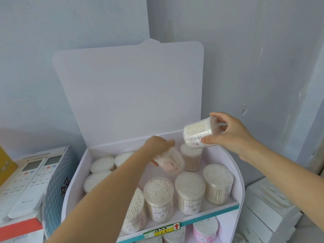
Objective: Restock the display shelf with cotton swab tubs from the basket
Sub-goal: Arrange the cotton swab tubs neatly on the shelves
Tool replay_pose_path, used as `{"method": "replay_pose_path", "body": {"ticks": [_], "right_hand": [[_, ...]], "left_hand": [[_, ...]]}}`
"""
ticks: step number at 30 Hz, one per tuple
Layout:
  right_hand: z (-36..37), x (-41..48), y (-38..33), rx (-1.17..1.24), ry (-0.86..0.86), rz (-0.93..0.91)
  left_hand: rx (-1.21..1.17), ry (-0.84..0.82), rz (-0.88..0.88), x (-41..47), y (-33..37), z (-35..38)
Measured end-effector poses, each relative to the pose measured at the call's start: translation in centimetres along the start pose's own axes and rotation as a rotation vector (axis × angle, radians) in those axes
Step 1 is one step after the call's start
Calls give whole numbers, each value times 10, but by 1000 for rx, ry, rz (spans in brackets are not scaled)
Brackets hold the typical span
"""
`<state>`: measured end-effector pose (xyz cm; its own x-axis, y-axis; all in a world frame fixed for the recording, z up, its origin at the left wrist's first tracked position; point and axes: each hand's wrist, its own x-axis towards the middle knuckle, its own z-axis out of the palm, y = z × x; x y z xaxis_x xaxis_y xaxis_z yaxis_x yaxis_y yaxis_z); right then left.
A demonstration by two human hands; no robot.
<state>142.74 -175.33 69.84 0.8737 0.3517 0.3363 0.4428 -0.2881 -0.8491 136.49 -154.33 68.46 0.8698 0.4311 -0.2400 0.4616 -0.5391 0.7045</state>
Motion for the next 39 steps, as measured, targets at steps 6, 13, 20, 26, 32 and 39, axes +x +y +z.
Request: {"method": "replay_pose_path", "body": {"ticks": [6, 13, 20, 26, 32, 39], "right_hand": [[15, 6, 0, -24, -53, 21], [44, 10, 2, -176, -172, 0], [40, 10, 6, -188, -151, 11], [29, 5, 8, -193, -130, 19], [23, 1, 9, -229, -146, 27], [29, -1, 3, -228, -182, 7]], "left_hand": [[-19, 42, 15, 3, -14, -35], [387, 106, 55, 7, -45, -18], [618, 196, 10, 15, -36, -13], [862, 99, 93, 13, -32, 6], [1013, -224, 240, 5, -23, -27], [1162, -443, 348, 8, -33, -30]]}}
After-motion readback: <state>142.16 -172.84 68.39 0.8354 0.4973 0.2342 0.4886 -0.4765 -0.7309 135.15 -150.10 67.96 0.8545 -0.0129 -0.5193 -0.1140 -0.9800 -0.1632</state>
